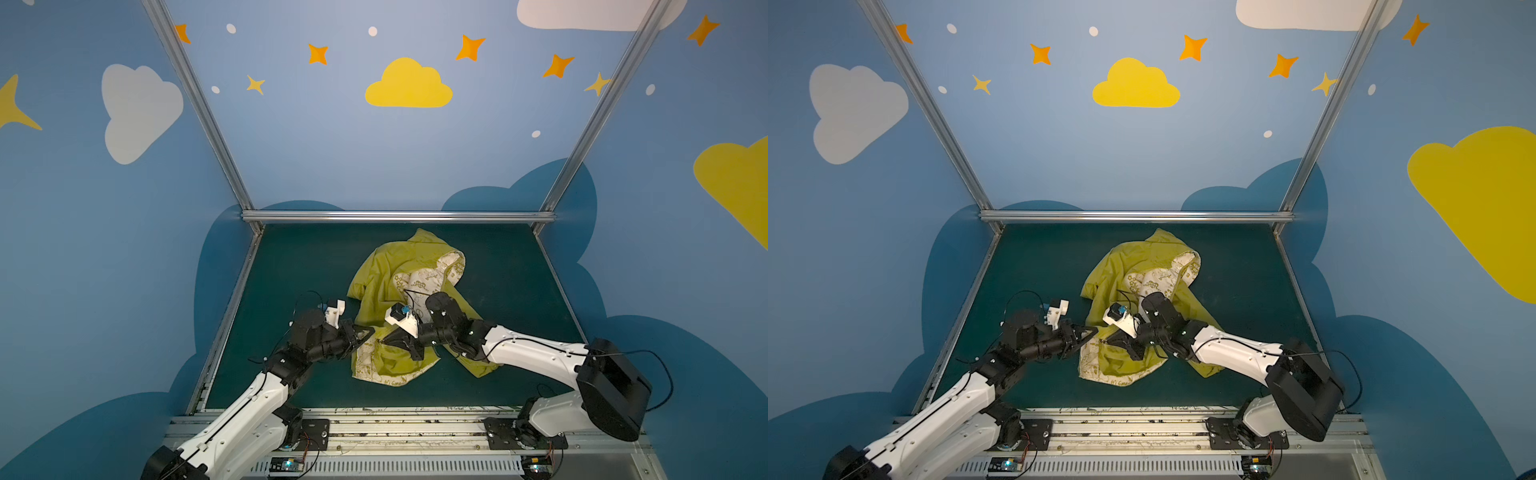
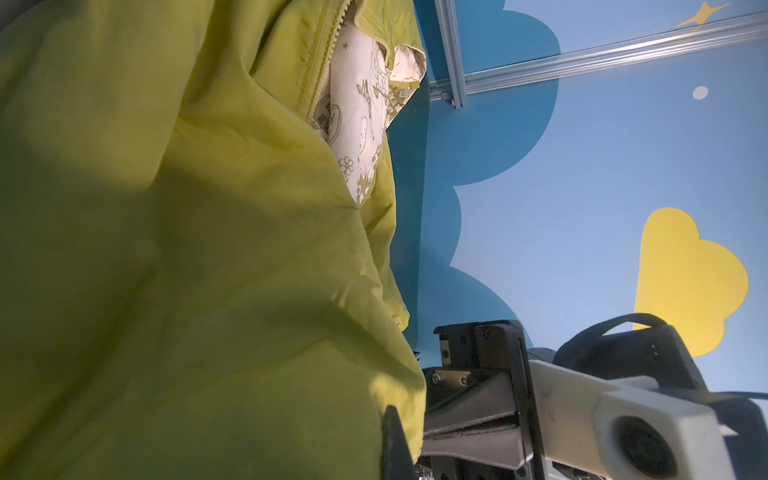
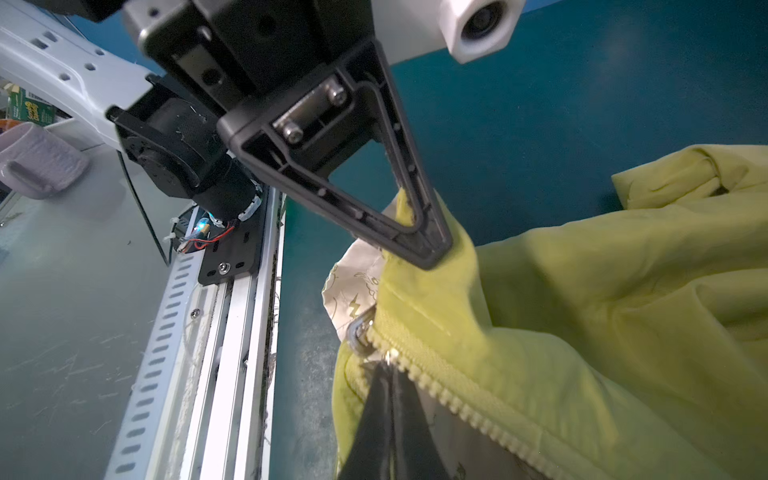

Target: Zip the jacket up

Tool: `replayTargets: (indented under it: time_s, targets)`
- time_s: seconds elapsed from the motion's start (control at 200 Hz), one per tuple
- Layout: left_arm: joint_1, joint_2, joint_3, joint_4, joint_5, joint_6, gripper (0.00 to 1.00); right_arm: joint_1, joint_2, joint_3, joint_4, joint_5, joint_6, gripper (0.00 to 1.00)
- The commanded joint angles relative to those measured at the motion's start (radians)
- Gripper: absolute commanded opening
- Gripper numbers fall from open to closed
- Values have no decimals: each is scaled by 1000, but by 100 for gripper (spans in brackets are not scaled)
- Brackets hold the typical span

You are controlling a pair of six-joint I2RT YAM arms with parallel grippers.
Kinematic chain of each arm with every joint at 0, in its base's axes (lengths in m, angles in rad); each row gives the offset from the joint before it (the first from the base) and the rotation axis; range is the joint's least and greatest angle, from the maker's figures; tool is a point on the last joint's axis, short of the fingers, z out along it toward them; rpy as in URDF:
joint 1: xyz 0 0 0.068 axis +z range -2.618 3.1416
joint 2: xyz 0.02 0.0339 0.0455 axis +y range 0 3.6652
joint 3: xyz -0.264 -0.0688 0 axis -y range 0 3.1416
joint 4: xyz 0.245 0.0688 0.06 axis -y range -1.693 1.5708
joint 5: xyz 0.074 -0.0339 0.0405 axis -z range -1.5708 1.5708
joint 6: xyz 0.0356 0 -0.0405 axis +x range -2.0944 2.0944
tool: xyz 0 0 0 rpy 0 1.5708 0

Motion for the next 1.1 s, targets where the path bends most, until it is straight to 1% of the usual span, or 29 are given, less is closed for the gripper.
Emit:
replayTargets:
  time_s: [0.0,0.18,0.265,0.38,0.586,0.656,0.676,0.716,0.736,0.746,0.761,0.771,0.791,0.811,0.836,0.886,0.971,1.041,1.091]
  targets:
    - [27,-24,18,-12,-36,28,3,-12,1,38,-241,59,-17,0]
    - [35,-43,28,-48,-36,55,3,-14,58,137,-442,44,5,0]
    - [37,-48,35,-74,-34,71,3,-13,88,168,-509,78,22,0]
    - [38,-55,50,-135,-36,106,3,-24,94,188,-553,115,38,0]
    - [39,-58,95,-264,-62,174,3,-51,106,225,-629,118,41,0]
    - [39,-50,103,-268,-62,183,3,-47,106,229,-626,88,38,0]
    - [40,-47,103,-261,-61,179,8,-46,105,229,-619,69,38,0]
    - [40,-43,101,-235,-53,161,31,-40,104,229,-604,43,41,0]
    - [41,-41,97,-213,-45,153,38,-38,104,230,-597,29,42,0]
    - [40,-40,94,-200,-40,144,48,-36,104,230,-593,23,44,0]
    - [39,-40,89,-178,-34,133,68,-34,106,231,-588,16,46,0]
    - [40,-40,85,-164,-29,126,77,-33,106,232,-586,6,48,0]
    - [39,-40,74,-135,-18,110,90,-31,107,234,-581,-4,50,0]
    - [40,-40,63,-98,-7,96,98,-31,108,235,-577,-12,53,0]
    - [40,-41,47,-54,10,82,100,-31,110,236,-573,-17,54,0]
    - [38,-50,18,11,33,54,100,-32,113,239,-569,-23,54,0]
    - [22,-80,-31,94,46,20,97,-39,120,250,-585,-29,53,0]
    - [-40,-112,-46,111,21,30,93,-51,120,259,-593,-53,54,0]
    - [-99,-125,-41,111,-6,57,92,-65,117,266,-594,-99,56,0]
